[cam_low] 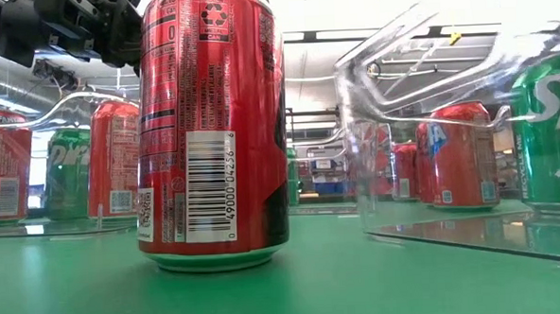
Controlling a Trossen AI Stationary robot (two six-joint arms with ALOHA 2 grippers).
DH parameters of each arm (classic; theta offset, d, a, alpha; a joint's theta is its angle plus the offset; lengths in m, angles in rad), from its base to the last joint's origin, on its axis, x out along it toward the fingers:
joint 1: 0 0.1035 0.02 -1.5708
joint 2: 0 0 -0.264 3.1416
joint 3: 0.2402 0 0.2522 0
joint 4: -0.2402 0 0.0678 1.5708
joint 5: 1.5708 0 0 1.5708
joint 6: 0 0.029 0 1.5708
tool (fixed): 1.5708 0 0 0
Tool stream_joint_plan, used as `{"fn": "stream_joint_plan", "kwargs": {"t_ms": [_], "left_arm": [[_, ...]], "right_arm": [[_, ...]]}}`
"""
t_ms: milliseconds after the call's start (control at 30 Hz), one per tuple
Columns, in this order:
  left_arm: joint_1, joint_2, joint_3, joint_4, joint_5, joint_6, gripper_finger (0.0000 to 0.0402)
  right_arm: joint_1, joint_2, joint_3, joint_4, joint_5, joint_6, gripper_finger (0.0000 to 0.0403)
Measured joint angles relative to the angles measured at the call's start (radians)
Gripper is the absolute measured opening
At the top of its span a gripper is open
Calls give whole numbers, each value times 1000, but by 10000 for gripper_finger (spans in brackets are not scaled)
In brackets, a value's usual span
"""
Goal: Sort soda cans
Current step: Put the top right green soda can into the bottom right transparent bin
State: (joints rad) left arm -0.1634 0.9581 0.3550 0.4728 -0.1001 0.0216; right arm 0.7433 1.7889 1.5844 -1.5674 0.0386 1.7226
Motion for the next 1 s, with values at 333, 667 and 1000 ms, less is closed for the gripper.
{"fn": "stream_joint_plan", "kwargs": {"t_ms": [333, 667, 1000], "left_arm": [[0, 0, 0, 0, 0, 0, 1], [0, 0, 0, -6, 0, 0, 1], [0, 0, 0, -8, 0, 0, 1]], "right_arm": [[0, -1, -61, 9, -2, 62, 289], [0, -1, -162, 103, 1, 67, 289], [-1, -2, -198, 81, -20, 54, 339]]}}
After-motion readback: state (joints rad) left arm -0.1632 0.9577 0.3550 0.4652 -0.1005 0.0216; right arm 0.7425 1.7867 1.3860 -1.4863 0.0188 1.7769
